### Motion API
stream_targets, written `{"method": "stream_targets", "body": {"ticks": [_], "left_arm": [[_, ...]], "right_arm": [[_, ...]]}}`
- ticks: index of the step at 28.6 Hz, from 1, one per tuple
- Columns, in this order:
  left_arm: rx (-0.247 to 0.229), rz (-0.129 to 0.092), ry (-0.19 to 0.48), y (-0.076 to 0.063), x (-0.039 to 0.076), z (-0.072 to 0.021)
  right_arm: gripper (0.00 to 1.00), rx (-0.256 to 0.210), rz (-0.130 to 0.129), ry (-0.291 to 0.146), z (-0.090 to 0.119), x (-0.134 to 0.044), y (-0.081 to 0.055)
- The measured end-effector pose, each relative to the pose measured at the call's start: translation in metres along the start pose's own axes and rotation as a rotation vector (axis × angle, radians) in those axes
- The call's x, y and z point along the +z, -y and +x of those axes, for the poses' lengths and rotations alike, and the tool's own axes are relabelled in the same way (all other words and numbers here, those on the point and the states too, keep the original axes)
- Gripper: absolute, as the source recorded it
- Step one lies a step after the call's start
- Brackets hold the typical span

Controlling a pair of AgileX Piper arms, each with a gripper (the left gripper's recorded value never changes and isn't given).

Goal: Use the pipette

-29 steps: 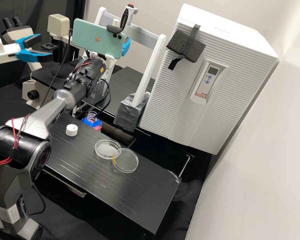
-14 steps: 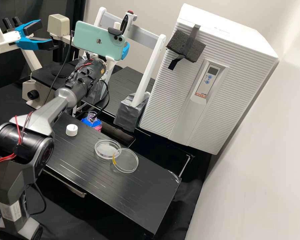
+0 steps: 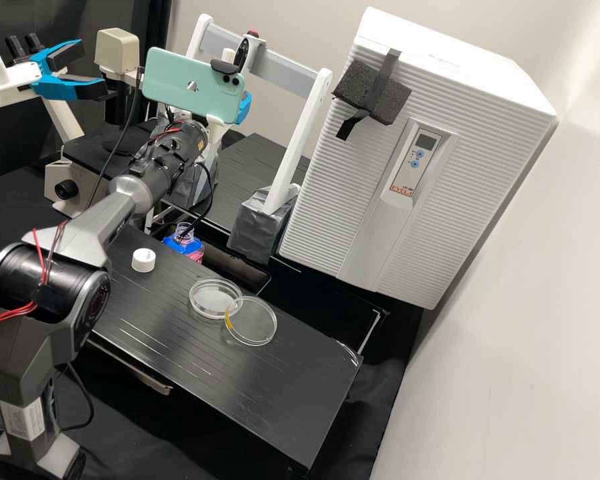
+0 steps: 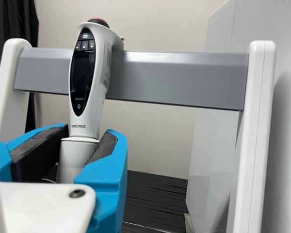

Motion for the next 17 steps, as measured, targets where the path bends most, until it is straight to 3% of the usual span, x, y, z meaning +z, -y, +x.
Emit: {"method": "stream_targets", "body": {"ticks": [3,4,14,17], "left_arm": [[0.000,0.000,0.000,0.000,0.000,0.0000],[0.000,0.000,0.000,0.000,0.000,0.0000],[-0.005,-0.002,-0.003,0.001,0.000,-0.0006],[-0.008,-0.026,-0.020,0.005,-0.001,-0.0028]], "right_arm": [[0.00,0.004,-0.001,0.001,0.002,0.002,0.002],[1.00,0.008,-0.001,0.000,0.002,0.003,0.002],[1.00,0.032,0.010,-0.004,0.002,0.005,0.010],[1.00,0.037,0.008,0.000,0.001,0.009,0.014]]}}
